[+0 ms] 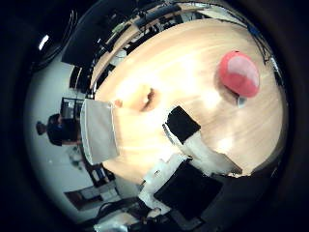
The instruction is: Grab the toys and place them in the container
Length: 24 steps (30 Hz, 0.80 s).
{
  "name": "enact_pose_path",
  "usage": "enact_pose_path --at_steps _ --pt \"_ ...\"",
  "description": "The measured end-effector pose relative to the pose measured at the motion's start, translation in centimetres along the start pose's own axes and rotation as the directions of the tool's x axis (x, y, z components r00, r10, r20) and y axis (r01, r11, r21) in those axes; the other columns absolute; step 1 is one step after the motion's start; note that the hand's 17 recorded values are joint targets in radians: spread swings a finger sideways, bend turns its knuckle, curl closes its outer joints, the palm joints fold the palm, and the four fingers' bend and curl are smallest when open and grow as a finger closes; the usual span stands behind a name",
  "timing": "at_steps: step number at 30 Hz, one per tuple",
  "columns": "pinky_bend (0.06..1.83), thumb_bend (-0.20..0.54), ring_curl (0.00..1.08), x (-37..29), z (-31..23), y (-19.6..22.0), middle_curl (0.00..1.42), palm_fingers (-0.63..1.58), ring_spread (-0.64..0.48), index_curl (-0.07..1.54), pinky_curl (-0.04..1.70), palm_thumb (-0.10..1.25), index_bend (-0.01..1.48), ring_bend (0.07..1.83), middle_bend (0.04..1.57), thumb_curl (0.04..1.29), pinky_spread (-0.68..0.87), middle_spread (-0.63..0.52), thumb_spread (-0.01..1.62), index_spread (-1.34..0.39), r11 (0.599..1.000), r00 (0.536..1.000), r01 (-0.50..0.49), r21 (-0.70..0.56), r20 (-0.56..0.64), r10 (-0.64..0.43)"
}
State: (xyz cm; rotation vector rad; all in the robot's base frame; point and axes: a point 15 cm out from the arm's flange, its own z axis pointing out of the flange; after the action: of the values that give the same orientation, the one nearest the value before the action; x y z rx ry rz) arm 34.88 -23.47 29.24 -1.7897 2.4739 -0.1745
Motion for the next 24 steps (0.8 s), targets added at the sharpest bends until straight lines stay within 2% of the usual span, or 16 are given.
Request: enact_pose_path --at_steps 8,24 --pt "0.47 -0.023 0.21 2.3 2.7 -3.0 0.37 0.33 -0.06 0.29 0.21 0.43 0.17 0.46 0.23 0.29 0.38 -0.13 1.12 -0.44 1.000 1.000 -0.015 0.021 -0.013 0.015" --pt "0.52 -0.028 0.21 7.7 9.1 -6.0 0.36 0.29 -0.07 0.29 0.22 0.41 0.16 0.46 0.21 0.29 0.34 -0.11 1.09 -0.43 0.997 0.998 -0.055 -0.053 0.001 0.055"
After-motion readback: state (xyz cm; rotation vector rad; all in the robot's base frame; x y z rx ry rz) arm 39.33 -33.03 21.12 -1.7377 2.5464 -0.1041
